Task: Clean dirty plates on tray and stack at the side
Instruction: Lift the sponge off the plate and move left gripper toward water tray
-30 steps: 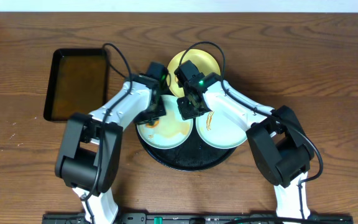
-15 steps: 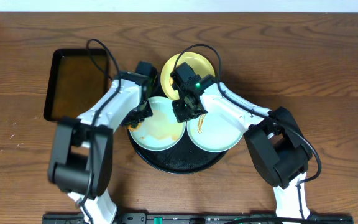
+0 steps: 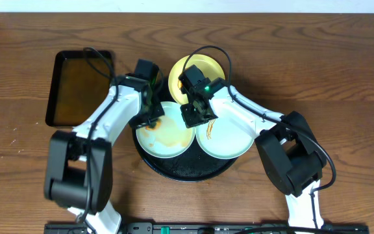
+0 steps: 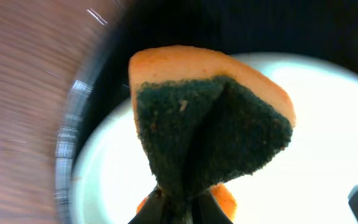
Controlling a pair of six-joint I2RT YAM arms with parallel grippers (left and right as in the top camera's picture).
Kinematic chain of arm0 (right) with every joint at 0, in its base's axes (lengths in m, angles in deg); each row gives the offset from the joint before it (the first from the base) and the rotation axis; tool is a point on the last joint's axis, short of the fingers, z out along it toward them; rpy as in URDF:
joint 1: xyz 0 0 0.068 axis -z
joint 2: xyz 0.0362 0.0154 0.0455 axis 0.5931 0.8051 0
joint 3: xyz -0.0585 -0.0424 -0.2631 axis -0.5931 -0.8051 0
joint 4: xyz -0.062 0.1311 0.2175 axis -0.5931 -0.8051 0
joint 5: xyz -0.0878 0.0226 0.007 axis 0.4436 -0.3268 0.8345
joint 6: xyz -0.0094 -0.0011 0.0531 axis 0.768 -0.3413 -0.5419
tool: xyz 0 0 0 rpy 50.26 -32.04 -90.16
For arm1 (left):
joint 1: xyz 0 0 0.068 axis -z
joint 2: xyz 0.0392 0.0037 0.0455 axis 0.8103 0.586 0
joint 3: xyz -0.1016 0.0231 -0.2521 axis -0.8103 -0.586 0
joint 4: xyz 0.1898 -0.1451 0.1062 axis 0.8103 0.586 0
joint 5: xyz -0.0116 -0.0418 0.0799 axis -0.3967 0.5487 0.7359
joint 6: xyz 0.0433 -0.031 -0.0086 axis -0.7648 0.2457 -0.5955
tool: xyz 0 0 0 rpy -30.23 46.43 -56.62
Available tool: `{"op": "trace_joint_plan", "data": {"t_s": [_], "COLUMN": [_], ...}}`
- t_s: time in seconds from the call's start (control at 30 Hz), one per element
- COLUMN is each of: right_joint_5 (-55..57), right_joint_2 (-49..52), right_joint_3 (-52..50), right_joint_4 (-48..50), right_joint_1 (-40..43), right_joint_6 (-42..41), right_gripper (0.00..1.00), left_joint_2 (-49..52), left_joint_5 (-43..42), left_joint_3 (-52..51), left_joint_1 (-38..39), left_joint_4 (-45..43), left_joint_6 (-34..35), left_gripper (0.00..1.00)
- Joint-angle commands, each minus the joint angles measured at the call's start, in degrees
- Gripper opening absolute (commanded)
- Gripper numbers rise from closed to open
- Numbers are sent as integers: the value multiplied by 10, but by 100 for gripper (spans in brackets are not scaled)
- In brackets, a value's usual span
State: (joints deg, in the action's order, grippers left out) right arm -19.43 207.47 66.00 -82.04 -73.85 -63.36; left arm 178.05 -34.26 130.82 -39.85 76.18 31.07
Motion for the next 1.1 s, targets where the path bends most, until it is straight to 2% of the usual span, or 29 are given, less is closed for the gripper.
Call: {"op": "trace_joint_plan", "data": {"t_s": [0.0, 0.2, 0.5, 0.63, 0.83, 1.07], "right_joint_5": [19, 19, 19, 19, 19, 18], "right_joint_2": [7, 7, 7, 7, 7, 7], "right_joint_3": [-5, -5, -5, -5, -5, -2], "right_joint_4": [-3, -3, -3, -3, -3, -4], "right_joint_1": [3, 3, 3, 3, 3, 3], "right_joint_6": [-4, -3, -4, -4, -4, -3], "right_gripper": [1, 1, 1, 1, 1, 1], "left_joint_2": [28, 37, 37, 36, 21, -56], "left_joint_5": [-79, -57, 162, 219, 225, 214], "left_joint_3": [-10, -10, -9, 8, 53, 99], "left_joint_1": [-1, -1, -2, -2, -2, -12], "left_joint_4": [2, 38, 115, 138, 146, 147], "left_joint_6": [-2, -37, -33, -33, -31, -32], "left_gripper": [8, 7, 7, 7, 7, 8]}}
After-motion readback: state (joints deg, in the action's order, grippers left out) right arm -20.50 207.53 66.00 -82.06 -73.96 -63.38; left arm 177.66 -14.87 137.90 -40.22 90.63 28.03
